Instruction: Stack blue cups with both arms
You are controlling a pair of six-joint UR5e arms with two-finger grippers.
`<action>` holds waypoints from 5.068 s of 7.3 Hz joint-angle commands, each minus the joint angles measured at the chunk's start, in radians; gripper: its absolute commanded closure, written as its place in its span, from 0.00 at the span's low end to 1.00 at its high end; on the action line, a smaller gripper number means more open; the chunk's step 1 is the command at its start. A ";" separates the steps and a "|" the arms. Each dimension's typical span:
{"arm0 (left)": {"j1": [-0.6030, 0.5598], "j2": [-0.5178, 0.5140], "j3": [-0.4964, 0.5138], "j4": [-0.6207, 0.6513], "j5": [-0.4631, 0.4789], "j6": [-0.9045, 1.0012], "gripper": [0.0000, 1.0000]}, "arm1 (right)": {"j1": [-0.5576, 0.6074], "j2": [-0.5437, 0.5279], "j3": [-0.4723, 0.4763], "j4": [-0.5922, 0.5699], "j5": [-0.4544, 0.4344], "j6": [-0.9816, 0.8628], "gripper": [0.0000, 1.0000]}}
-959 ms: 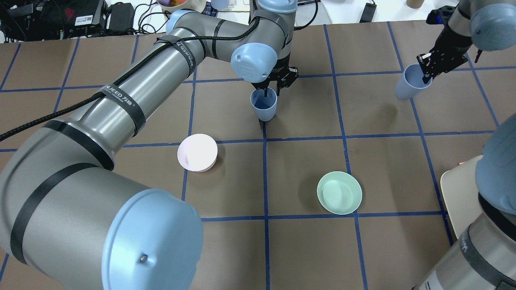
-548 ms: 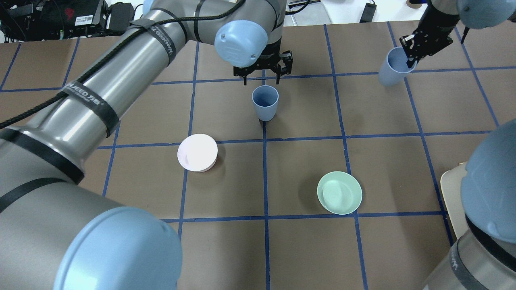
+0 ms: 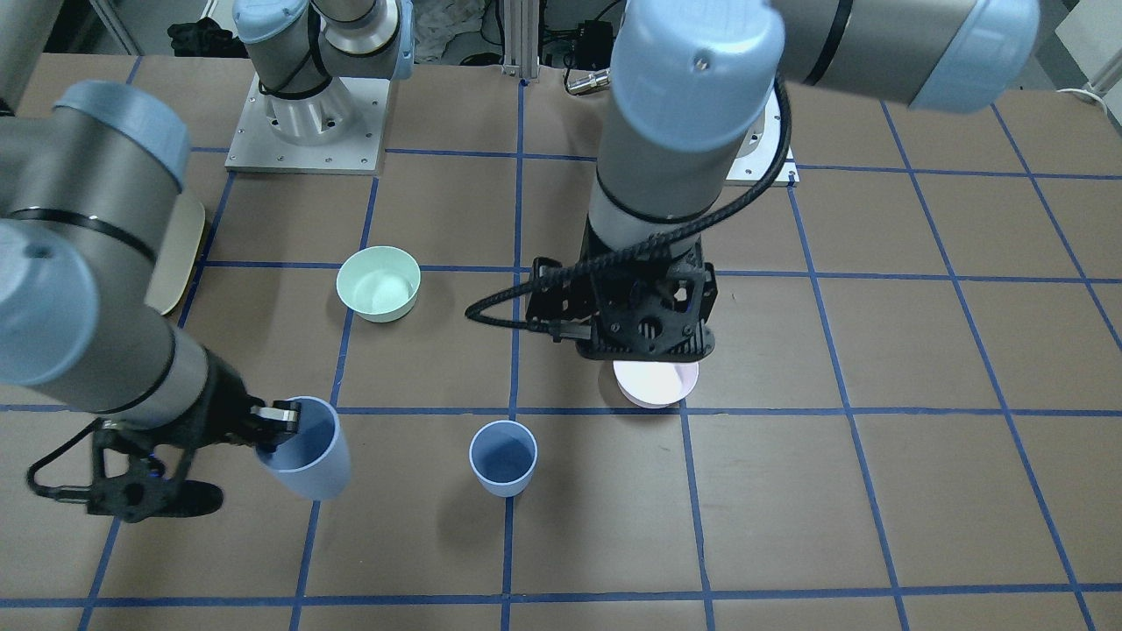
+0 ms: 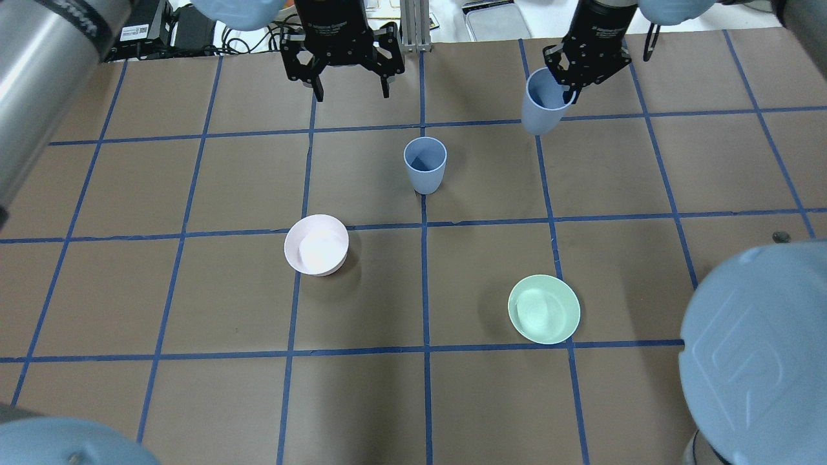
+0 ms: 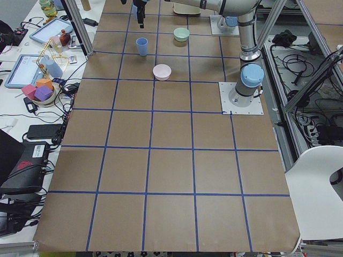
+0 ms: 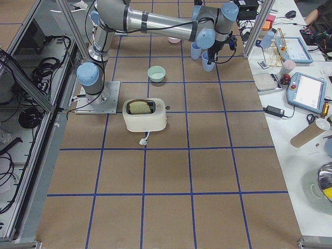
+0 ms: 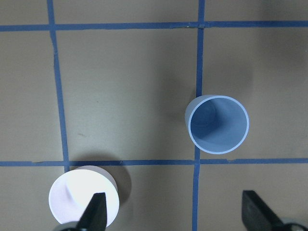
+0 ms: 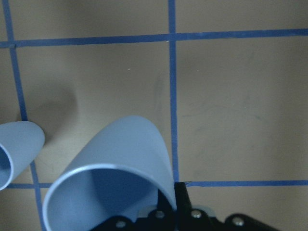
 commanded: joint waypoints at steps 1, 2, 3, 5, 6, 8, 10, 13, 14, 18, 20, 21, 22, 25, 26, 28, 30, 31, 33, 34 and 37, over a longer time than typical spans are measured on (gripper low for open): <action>0.055 0.101 -0.099 -0.020 -0.004 0.034 0.00 | 0.137 -0.006 -0.022 0.009 0.011 0.215 1.00; 0.088 0.136 -0.158 0.061 -0.004 0.039 0.00 | 0.177 -0.003 -0.028 0.011 0.013 0.269 1.00; 0.103 0.154 -0.186 0.096 0.004 0.056 0.00 | 0.188 0.002 -0.027 0.011 0.054 0.326 1.00; 0.122 0.164 -0.192 0.103 0.005 0.071 0.00 | 0.225 0.025 -0.023 0.011 0.074 0.389 1.00; 0.123 0.164 -0.192 0.103 0.005 0.071 0.00 | 0.236 0.048 -0.025 0.002 0.073 0.423 1.00; 0.123 0.163 -0.191 0.104 0.005 0.070 0.00 | 0.236 0.062 -0.023 0.000 0.070 0.423 1.00; 0.125 0.163 -0.194 0.104 0.007 0.070 0.00 | 0.236 0.076 -0.027 -0.005 0.064 0.418 1.00; 0.123 0.164 -0.194 0.104 0.007 0.070 0.00 | 0.236 0.079 -0.027 -0.029 0.074 0.422 1.00; 0.123 0.164 -0.194 0.104 0.007 0.070 0.00 | 0.236 0.103 -0.027 -0.078 0.076 0.425 0.94; 0.123 0.164 -0.194 0.104 0.007 0.070 0.00 | 0.227 0.111 -0.033 -0.077 0.060 0.418 0.10; 0.122 0.164 -0.194 0.104 0.007 0.070 0.00 | 0.184 0.096 -0.106 -0.014 -0.035 0.247 0.04; 0.122 0.164 -0.194 0.104 0.007 0.070 0.00 | 0.143 0.053 -0.109 0.017 -0.112 0.107 0.02; 0.122 0.164 -0.194 0.103 0.007 0.068 0.00 | 0.095 -0.002 -0.090 0.053 -0.108 0.016 0.02; 0.120 0.166 -0.197 0.103 0.007 0.071 0.00 | 0.013 -0.276 0.150 0.071 -0.104 -0.145 0.03; 0.119 0.167 -0.197 0.103 0.007 0.071 0.00 | 0.010 -0.361 0.280 -0.016 -0.096 -0.146 0.02; 0.123 0.169 -0.192 0.104 0.007 0.076 0.00 | 0.013 -0.402 0.346 -0.138 -0.055 -0.146 0.00; 0.119 0.174 -0.192 0.104 0.005 0.077 0.00 | 0.020 -0.392 0.305 -0.140 -0.024 -0.138 0.00; 0.119 0.178 -0.198 0.123 0.005 0.077 0.00 | 0.020 -0.389 0.277 -0.127 0.014 -0.125 0.00; 0.120 0.180 -0.197 0.126 0.007 0.129 0.00 | 0.020 -0.386 0.262 -0.106 0.014 -0.103 0.00; 0.123 0.171 -0.203 0.123 0.007 0.158 0.00 | 0.021 -0.385 0.265 -0.107 0.002 -0.100 0.00; 0.122 0.161 -0.197 0.183 0.008 0.155 0.00 | 0.020 -0.382 0.273 -0.107 -0.002 -0.099 0.00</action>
